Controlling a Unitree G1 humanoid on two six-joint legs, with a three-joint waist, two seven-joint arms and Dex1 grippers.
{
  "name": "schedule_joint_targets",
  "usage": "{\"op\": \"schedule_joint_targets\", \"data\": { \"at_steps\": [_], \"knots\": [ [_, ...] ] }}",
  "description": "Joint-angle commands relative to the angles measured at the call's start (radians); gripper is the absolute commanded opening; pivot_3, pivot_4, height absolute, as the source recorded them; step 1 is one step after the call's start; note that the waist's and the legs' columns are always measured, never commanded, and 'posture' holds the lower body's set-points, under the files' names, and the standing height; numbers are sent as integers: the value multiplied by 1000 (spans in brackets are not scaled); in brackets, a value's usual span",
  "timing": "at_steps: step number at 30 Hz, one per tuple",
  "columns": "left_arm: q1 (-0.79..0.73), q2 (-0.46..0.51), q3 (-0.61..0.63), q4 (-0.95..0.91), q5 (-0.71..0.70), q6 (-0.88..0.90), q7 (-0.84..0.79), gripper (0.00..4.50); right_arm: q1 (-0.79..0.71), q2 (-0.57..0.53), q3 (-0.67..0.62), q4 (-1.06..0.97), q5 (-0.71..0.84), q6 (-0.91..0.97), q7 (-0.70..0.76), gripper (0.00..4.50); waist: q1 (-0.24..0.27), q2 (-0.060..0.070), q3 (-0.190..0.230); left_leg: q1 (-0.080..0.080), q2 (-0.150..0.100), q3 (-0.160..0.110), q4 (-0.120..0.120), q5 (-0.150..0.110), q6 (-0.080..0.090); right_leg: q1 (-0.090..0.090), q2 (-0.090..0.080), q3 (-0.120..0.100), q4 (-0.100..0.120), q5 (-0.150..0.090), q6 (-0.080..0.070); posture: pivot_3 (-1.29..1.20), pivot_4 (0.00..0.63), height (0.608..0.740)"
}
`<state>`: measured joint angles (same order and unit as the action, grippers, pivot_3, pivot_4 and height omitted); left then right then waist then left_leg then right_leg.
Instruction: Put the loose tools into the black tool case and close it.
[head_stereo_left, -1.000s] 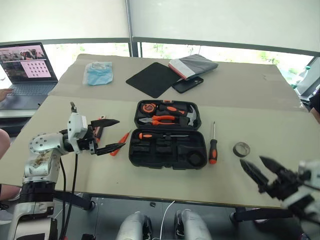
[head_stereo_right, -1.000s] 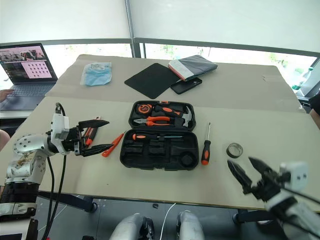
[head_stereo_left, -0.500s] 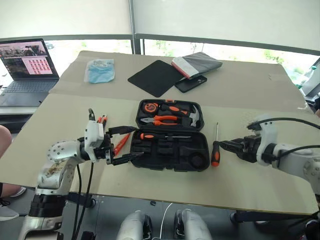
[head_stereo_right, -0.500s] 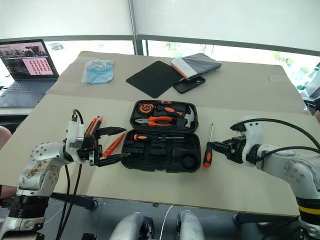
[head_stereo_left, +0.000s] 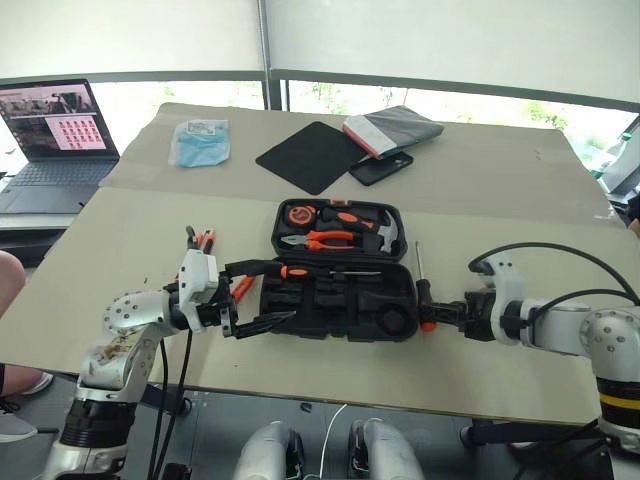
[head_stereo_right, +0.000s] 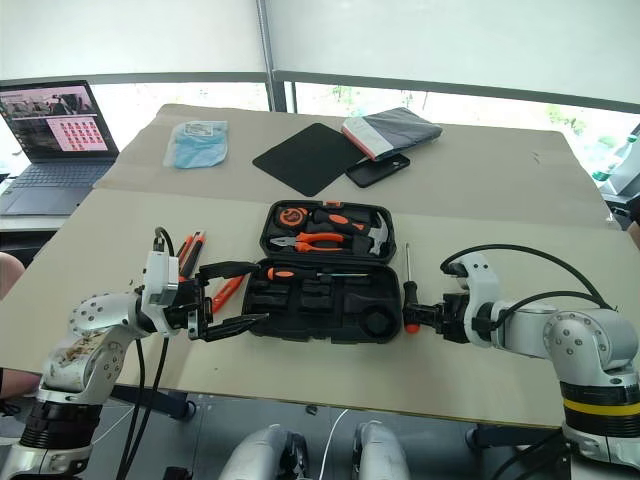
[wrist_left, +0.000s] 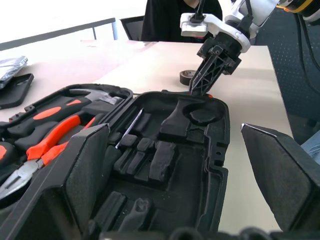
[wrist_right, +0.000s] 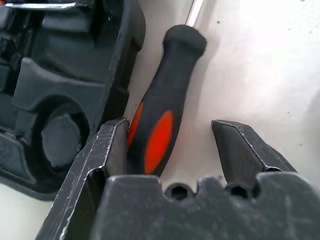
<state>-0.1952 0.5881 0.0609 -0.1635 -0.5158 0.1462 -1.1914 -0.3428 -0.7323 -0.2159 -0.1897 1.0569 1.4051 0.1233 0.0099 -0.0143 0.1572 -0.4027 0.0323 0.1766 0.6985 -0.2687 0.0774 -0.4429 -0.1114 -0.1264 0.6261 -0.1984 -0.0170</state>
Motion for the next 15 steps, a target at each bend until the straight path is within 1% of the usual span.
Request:
{"op": "schedule_joint_targets", "data": {
  "at_steps": [1,5,9,10,12,14,15],
  "knots": [
    [-5,-8,1,-44,-15,-18,9,4500,-6,-5,34,19,-60,38,5,3101,-1,0,0,0,0,0,0,0,0,0,0,0,0,0,0,0,150,740],
    [-1,-23,-12,-44,-12,-28,9,4500,-20,-3,75,37,-117,50,29,3101,-1,-2,-1,3,0,0,0,-3,-5,3,-1,0,0,0,0,0,150,740],
    [-13,-48,-25,-56,-44,-9,0,4500,-19,7,56,22,-170,5,38,2116,-1,-3,-2,4,0,0,0,-4,-5,3,-1,0,0,0,0,0,150,740],
    [-19,-51,-29,-64,-55,2,-2,4500,-18,13,37,14,-178,-4,29,1688,0,-3,-2,4,0,0,0,-4,-5,3,-1,0,-1,0,0,0,150,740],
    [-24,-49,-35,-75,-68,14,-9,4500,-10,17,0,-5,-184,-11,22,1184,1,-4,-3,3,0,0,0,-4,-5,4,-1,0,-1,0,0,0,150,740],
    [-22,-42,-37,-81,-76,17,-17,4500,2,52,-65,-41,-172,-40,8,1150,2,-4,-3,3,0,0,0,-4,-5,4,-1,0,-1,0,1,0,150,740],
    [-19,-38,-34,-82,-79,19,-20,4500,15,57,-84,-72,-185,-84,13,1150,2,-4,-3,2,0,0,0,-4,-5,3,-1,0,-2,1,2,0,150,740]
  ]
}}
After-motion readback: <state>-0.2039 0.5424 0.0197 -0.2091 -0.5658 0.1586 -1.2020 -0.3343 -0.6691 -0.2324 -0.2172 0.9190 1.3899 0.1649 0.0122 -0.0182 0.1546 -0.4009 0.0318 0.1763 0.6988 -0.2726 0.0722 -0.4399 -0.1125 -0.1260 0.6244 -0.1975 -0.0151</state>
